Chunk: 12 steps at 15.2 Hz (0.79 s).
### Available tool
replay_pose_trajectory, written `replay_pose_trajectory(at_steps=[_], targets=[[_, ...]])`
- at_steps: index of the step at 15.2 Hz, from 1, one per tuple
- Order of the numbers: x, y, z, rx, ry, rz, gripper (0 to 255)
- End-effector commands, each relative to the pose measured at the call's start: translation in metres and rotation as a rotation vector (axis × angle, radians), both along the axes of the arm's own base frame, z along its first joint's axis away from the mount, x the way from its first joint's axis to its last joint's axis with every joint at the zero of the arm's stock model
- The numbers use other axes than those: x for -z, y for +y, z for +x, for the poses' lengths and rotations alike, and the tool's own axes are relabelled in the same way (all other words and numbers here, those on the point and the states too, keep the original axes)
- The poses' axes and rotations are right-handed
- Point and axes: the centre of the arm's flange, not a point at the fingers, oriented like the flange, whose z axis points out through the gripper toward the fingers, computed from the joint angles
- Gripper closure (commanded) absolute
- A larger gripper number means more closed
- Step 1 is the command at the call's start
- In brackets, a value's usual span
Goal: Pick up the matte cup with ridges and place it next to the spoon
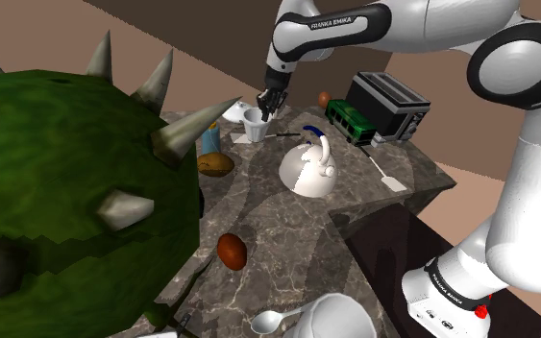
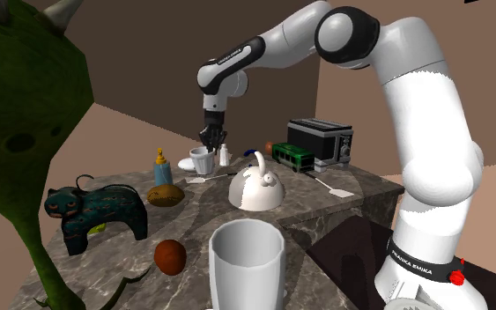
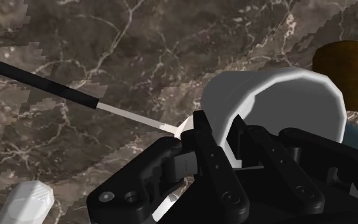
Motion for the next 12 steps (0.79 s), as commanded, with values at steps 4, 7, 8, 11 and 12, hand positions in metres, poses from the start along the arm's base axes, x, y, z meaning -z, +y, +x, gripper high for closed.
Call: replay_pose_trajectory(at_steps=[4, 7, 8, 11, 12], targets=[[-0.027, 0.0, 0.0, 0.0, 0.0, 0.0, 255], [-0.043, 0.0, 0.0, 0.0, 0.0, 0.0, 255], [-0.048, 0.0, 0.0, 0.0, 0.0, 0.0, 255], [-0.064, 0.0, 0.0, 0.0, 0.0, 0.0, 255], [-0.07, 0.0, 0.0, 0.0, 0.0, 0.0, 255]])
